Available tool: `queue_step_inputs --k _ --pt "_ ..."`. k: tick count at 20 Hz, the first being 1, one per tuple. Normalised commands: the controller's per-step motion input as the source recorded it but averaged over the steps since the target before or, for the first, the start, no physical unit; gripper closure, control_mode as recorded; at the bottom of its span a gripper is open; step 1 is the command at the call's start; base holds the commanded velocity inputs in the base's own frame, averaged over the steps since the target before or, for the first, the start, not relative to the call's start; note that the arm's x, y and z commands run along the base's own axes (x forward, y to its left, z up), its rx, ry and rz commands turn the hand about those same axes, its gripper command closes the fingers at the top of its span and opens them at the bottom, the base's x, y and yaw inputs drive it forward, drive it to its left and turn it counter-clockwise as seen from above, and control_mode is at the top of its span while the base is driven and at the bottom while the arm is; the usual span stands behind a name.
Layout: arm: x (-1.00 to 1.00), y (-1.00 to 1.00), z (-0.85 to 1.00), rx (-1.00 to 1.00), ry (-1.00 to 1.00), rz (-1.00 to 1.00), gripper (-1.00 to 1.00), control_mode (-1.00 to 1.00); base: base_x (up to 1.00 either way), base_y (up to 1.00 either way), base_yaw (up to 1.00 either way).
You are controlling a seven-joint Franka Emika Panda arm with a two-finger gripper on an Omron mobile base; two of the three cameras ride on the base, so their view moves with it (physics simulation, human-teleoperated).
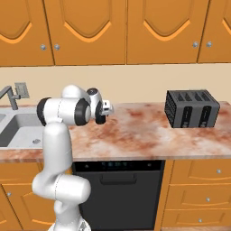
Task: Clear the mugs and bowl far away from the sink.
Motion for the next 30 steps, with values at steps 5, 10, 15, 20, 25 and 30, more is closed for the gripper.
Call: queue_step_inputs --k 5,10,15,20,25,30 --pt "0.04 0.00 -0.18 0.02 -0.09 0.00 1.00 -1.00 0.00 0.00 0.00" --pt "0.00 0.00 -0.19 0.03 -0.06 0.00 1.00 -1.00 0.00 0.00 0.00" --pt "0.00 -0.01 -0.07 0.03 0.00 0.00 1.00 -1.00 0.00 0.00 0.00" --pt "-0.01 -0.10 0.05 0.05 0.00 0.00 1.00 -1.00 0.00 0.00 0.00" --pt "-0.16 -0.07 0.25 0.04 0.00 0.00 1.00 -1.00 0.00 0.00 0.00" --pt "-0.37 -0.03 0.44 0.00 0.00 0.00 1.00 -1.00 0.00 0.00 0.00"
